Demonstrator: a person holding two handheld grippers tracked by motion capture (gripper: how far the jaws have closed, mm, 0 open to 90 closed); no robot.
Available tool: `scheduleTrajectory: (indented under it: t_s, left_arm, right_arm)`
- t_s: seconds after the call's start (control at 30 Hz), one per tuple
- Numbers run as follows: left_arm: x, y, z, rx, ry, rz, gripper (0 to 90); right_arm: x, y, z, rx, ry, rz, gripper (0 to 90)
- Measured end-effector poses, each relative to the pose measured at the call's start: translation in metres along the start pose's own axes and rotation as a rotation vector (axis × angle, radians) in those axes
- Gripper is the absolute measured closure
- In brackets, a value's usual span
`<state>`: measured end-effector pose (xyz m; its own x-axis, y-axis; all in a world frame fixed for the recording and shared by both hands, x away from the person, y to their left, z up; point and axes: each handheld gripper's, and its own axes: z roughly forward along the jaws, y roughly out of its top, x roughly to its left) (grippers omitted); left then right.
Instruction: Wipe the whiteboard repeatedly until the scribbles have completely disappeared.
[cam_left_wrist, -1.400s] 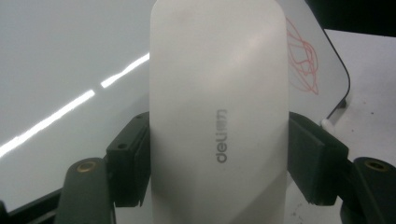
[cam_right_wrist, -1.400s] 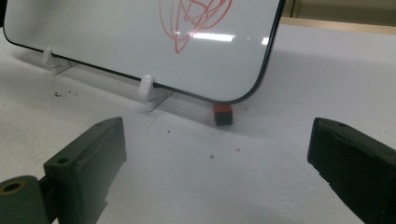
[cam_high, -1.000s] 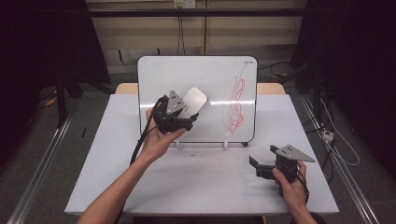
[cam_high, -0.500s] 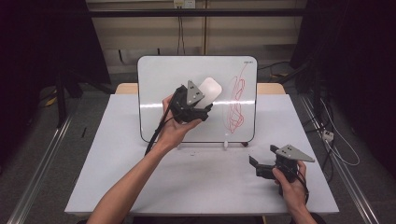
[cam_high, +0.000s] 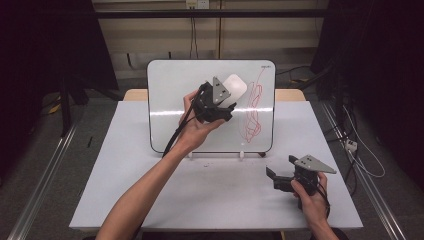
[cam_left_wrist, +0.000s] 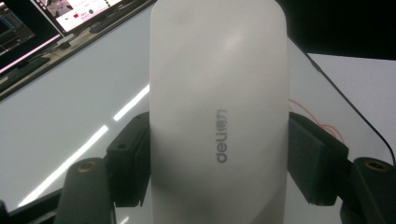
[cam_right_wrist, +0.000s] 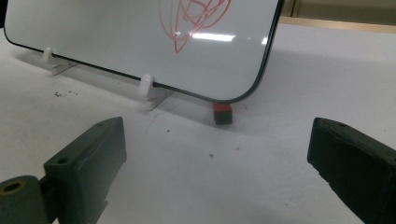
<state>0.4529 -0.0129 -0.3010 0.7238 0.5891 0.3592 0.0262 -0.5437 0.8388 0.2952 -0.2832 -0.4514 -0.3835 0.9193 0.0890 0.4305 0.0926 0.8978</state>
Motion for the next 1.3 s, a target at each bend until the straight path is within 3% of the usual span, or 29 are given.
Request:
scheduleTrajectory:
  t_s: [0.2, 0.5, 0.73, 0.9, 1.0, 1.1, 1.3]
  left_arm:
    - [0.003, 0.01, 0.014, 0.002, 0.019, 0.005, 31.2]
    - [0.006, 0.029, 0.032, 0.015, 0.04, 0.047, 31.2]
    - [0.007, 0.035, 0.039, 0.016, 0.046, 0.052, 31.2]
    - [0.005, 0.033, 0.045, 0.024, 0.036, 0.034, 31.2]
    - [0.0, 0.033, 0.051, 0.02, 0.044, 0.051, 31.2]
    - [-0.003, 0.035, 0.055, 0.037, 0.061, 0.091, 31.2]
    - [-0.006, 0.034, 0.065, 0.071, 0.086, 0.129, 31.1]
  right_arm:
    - [-0.001, -0.001, -0.001, 0.002, -0.002, 0.004, 4.8]
    - [-0.001, -0.001, -0.001, 0.001, 0.005, 0.01, 4.9]
    - [-0.001, -0.001, 0.0, 0.001, 0.009, 0.005, 4.9]
    - [-0.001, -0.001, -0.001, -0.002, 0.009, 0.006, 4.8]
    - [0.0, -0.001, 0.0, 0.001, 0.011, 0.005, 4.8]
    - [-0.001, -0.001, -0.001, 0.001, 0.011, 0.005, 4.8]
    - [-0.001, -0.001, -0.001, 0.0, 0.013, 0.006, 4.8]
